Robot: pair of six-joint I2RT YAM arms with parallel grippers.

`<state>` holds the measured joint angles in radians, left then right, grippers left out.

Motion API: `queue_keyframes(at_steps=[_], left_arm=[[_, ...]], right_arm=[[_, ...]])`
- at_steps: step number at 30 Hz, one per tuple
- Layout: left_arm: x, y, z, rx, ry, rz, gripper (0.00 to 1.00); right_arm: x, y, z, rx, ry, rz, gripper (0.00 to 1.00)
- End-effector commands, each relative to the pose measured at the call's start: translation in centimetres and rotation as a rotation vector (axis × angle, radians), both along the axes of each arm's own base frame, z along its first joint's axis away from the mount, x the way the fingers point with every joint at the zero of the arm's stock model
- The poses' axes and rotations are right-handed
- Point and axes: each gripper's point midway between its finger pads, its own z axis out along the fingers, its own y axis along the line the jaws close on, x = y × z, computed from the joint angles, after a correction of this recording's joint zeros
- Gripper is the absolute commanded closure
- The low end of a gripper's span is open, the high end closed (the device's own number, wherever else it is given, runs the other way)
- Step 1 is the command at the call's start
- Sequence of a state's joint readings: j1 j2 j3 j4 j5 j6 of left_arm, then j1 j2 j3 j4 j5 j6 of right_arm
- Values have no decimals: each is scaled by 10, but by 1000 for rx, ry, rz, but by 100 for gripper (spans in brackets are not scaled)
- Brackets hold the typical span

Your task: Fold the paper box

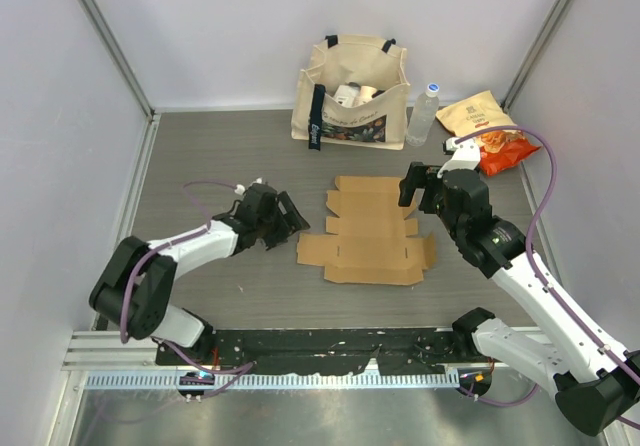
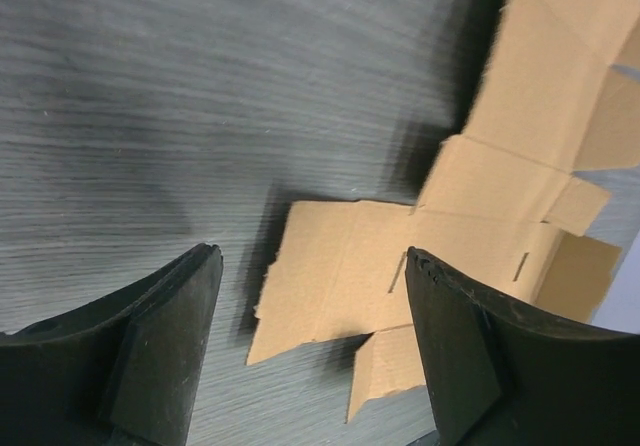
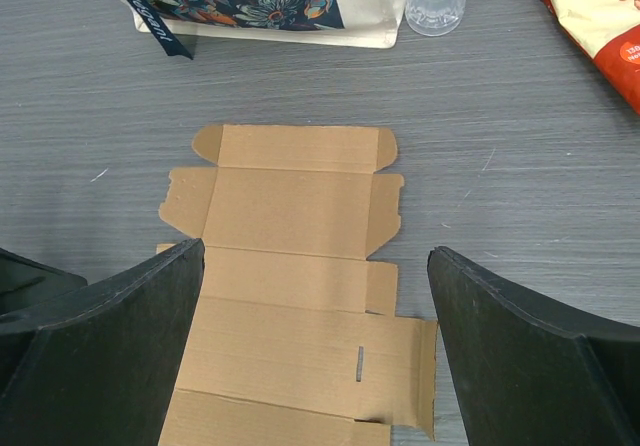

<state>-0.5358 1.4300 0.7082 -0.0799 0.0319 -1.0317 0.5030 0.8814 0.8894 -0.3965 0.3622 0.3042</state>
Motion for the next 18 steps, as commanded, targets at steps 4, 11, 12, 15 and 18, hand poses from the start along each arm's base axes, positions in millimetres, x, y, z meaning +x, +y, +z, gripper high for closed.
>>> queue_keyframes(at_steps=[4,11,12,15,18], left_arm=[[-9,-19,-18,-75,76,-53,30],[-11,-31,-20,-149,91,-69,60],[-12,-32,-20,-152,95,-73,62],[-10,-33,-17,-155,85,-81,72],[-7,-33,-9,-151,57,-89,77]], right_arm=[[-1,-3,16,16,-60,-13,1],[2,4,9,23,-40,8,1],[3,4,9,25,-40,9,1],[6,8,-1,20,-15,21,1],[9,14,-13,3,20,42,1]])
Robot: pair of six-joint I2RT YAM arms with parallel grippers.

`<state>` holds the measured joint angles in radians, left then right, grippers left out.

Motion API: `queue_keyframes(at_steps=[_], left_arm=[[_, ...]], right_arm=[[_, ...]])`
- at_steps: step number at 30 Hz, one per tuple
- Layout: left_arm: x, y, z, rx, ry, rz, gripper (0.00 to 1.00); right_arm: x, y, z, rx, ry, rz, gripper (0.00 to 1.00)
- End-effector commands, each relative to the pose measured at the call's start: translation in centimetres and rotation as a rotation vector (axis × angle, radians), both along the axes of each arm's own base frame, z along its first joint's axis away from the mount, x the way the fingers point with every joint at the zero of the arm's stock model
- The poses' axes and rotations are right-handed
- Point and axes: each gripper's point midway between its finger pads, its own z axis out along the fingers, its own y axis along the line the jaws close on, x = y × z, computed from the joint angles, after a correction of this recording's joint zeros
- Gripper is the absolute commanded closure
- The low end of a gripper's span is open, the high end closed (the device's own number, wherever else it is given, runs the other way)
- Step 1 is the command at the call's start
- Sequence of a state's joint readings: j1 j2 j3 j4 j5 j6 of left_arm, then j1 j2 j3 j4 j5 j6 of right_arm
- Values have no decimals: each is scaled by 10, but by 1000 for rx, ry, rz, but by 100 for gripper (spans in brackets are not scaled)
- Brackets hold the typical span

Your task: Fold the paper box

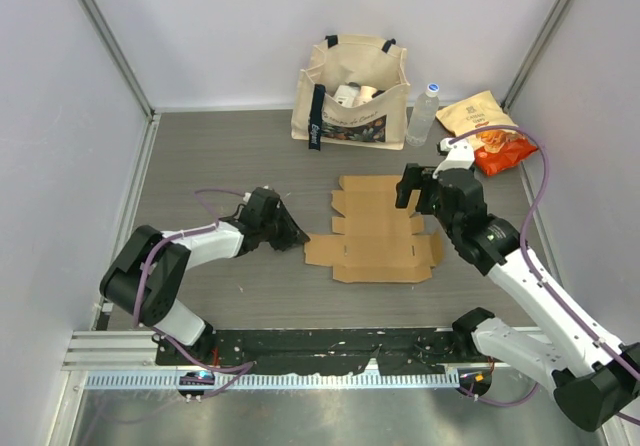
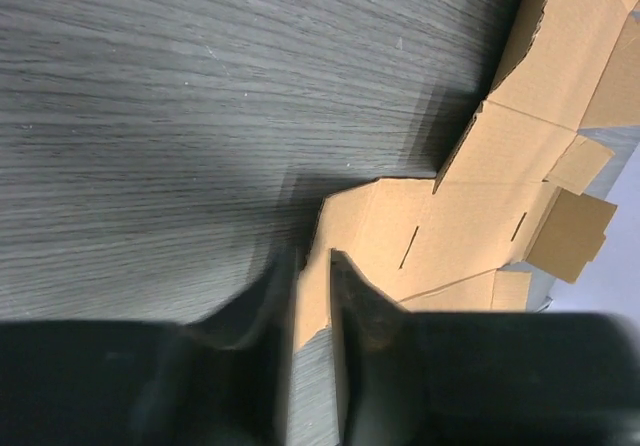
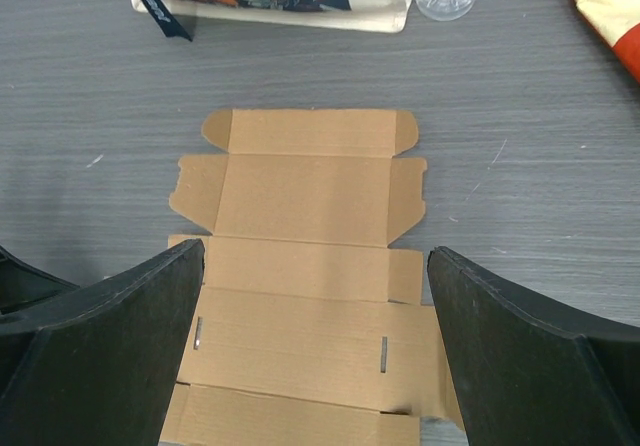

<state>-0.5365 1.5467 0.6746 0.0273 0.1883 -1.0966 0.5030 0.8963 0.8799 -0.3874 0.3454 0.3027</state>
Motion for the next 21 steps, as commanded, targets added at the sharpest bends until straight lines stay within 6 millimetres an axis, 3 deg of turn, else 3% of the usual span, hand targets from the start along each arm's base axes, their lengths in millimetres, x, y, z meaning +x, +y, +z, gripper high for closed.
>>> queue_keyframes(at_steps=[1,2,5,6,9,10,11,13,15,16,17,18,21], left_arm=[[10,-9,21,-41,-77,-24,91],[13,-10,25,-39,-89,-27,99],[17,-5,30,-2,-111,-26,100],[18,-4,32,7,-118,-25,100],[22,5,40,59,-151,-12,100],[25,6,46,76,-176,-18,100],[29,10,51,92,-198,-6,100],[35,12,62,109,-209,-5,100],[32,14,60,144,-178,-51,100],[41,10,74,143,-198,-58,99],[39,13,75,165,-186,-75,93],[43,15,82,154,-199,-70,76],[45,15,107,96,-287,-59,51]], right_arm=[[9,11,-10,4,15,27,1],[10,12,-16,-4,33,23,1],[17,17,-33,15,90,0,1],[19,17,-48,3,141,-10,1],[27,-4,-82,59,270,-96,1],[34,-33,-91,122,301,-199,1],[30,-32,-104,185,358,-179,1],[30,-59,-119,270,410,-272,3],[23,-67,-132,286,440,-304,3],[19,-70,-133,286,440,-318,3],[12,-72,-141,283,464,-338,4],[9,-74,-142,281,465,-348,4],[-9,-76,-157,283,514,-371,7]])
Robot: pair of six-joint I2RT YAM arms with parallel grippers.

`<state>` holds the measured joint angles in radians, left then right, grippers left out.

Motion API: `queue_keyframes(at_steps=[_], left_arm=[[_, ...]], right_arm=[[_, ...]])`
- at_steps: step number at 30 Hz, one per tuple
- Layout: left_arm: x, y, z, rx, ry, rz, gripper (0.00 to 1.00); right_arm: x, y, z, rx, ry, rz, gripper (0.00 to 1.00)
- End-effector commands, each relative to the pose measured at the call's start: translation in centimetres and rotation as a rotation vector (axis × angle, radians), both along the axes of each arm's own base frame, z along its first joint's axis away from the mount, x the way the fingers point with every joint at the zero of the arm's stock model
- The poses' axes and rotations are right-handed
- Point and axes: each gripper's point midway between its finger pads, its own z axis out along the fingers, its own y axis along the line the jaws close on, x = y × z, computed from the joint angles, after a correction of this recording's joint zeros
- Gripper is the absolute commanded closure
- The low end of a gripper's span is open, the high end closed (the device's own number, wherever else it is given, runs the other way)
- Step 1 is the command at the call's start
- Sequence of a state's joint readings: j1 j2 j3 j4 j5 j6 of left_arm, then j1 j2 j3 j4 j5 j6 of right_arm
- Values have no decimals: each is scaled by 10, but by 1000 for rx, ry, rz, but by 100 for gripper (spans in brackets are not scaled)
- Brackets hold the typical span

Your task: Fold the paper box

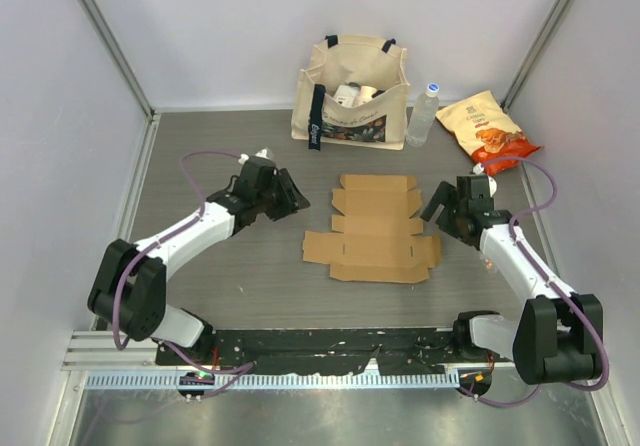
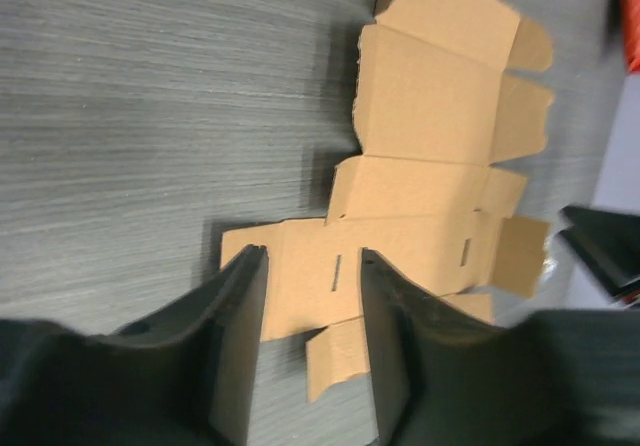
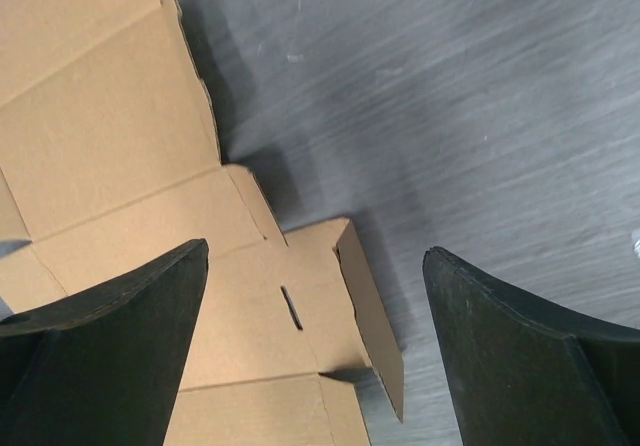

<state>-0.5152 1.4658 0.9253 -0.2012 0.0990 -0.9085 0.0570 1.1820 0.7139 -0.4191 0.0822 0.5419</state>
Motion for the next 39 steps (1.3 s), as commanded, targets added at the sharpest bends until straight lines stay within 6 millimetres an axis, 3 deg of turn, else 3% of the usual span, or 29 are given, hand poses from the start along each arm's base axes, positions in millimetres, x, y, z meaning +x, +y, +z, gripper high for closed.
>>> queue_keyframes(at_steps=[1,3,4,9,11,12,13,16,17,19,20,24,26,27,28,30,36,39], left_arm=[[-2,6,34,-34,-103,-27,48],[-2,0,47,-73,-146,-43,43],[-6,-6,49,-90,-148,-69,43],[-23,-34,58,-65,-170,-197,44],[-31,-30,59,-42,-167,-195,51],[-37,-24,50,-39,-139,-176,54],[-43,-19,59,-54,-164,-164,54],[-65,-2,48,-79,-135,-119,52],[-75,5,62,-117,-169,-95,49],[-93,23,45,-116,-119,-35,45],[-100,37,50,-126,-154,13,39],[-125,55,31,-234,-90,132,22],[-128,49,28,-350,-54,177,20],[-135,46,11,-376,-10,172,20],[-132,41,15,-432,-24,170,20],[-137,34,4,-482,43,177,21],[-144,17,-22,-519,223,240,22],[-138,13,-30,-539,227,271,23]], right_arm=[[-19,8,-5,67,18,-24,9],[-28,11,-13,84,49,-29,15],[-33,12,-19,91,66,-31,23],[-48,28,-29,189,98,-22,44],[-53,42,-35,261,99,18,66],[-56,55,-35,287,105,50,79],[-58,63,-36,283,107,72,80],[-74,98,-36,289,109,160,84],[-74,106,-34,304,85,164,85],[-81,128,-32,402,50,158,85],[-84,137,-29,449,36,167,86],[-91,166,-21,607,-6,158,86],[-91,179,-16,660,-23,174,86],[-92,182,-16,666,-23,176,86],[-90,185,-13,679,-35,179,86],[-91,190,-14,707,-34,160,86],[-88,192,-9,773,-74,122,86],[-87,192,-5,784,-97,119,86]])
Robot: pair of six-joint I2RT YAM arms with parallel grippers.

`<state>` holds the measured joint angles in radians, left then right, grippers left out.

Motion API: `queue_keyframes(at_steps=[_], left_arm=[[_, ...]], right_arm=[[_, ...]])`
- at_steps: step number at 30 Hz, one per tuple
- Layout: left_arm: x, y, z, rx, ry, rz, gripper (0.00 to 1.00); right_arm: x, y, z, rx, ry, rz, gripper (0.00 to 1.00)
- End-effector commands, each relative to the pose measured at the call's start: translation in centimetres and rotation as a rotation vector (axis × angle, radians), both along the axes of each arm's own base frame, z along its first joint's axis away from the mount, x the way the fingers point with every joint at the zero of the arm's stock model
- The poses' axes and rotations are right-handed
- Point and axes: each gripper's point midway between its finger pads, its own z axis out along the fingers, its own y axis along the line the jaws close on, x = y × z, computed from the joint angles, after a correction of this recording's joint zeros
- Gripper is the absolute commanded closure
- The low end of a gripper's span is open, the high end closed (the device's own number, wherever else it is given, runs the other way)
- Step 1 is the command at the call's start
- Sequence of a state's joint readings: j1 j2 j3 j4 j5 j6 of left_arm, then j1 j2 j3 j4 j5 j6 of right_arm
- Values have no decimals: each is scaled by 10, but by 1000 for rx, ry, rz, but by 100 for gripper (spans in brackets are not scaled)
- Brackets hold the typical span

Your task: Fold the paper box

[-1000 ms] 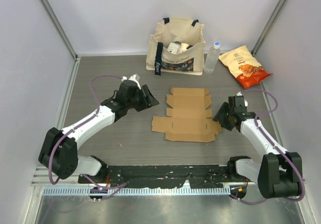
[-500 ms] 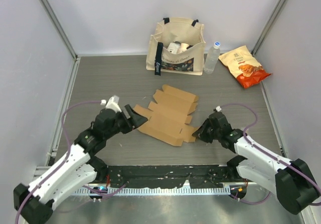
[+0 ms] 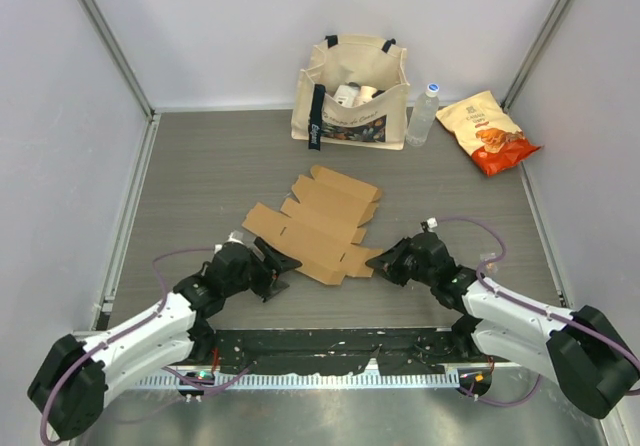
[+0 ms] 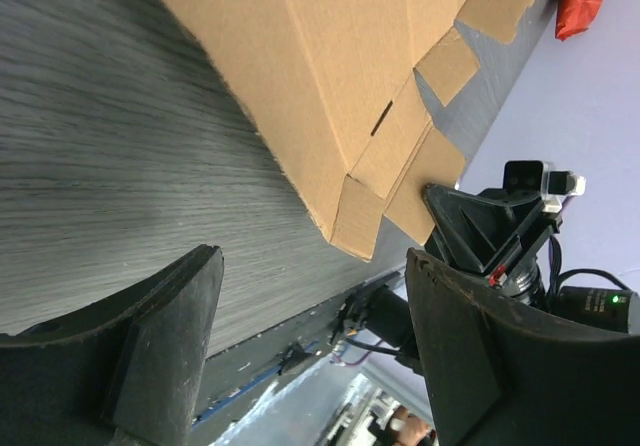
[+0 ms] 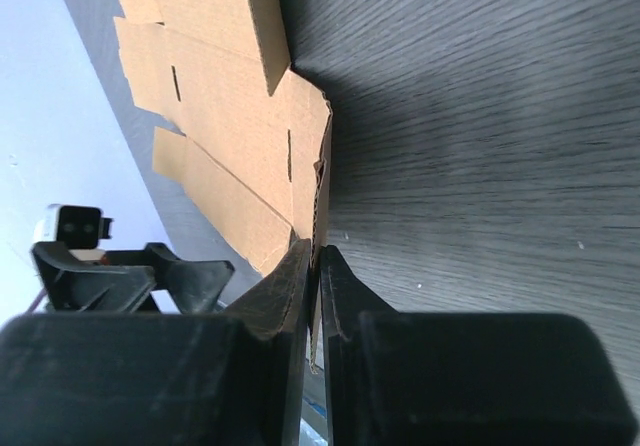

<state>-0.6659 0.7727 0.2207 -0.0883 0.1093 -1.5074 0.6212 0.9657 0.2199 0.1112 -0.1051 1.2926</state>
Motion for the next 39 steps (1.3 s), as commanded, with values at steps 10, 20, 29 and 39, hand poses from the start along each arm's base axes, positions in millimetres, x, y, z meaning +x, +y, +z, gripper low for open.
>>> queue_keyframes(at_steps=[10,20,29,39], left_arm=[[39,-19,11,-131,-26,151,43],[50,-29,-4,-127,-11,155,57],[63,-35,-1,-120,-96,141,86],[49,-4,2,132,-188,51,100]], right_arm=[[11,3,18,81,-66,-78,86],[8,6,19,86,-74,-66,86],[3,6,15,46,-97,-22,86],[11,-31,58,-318,-376,110,58]])
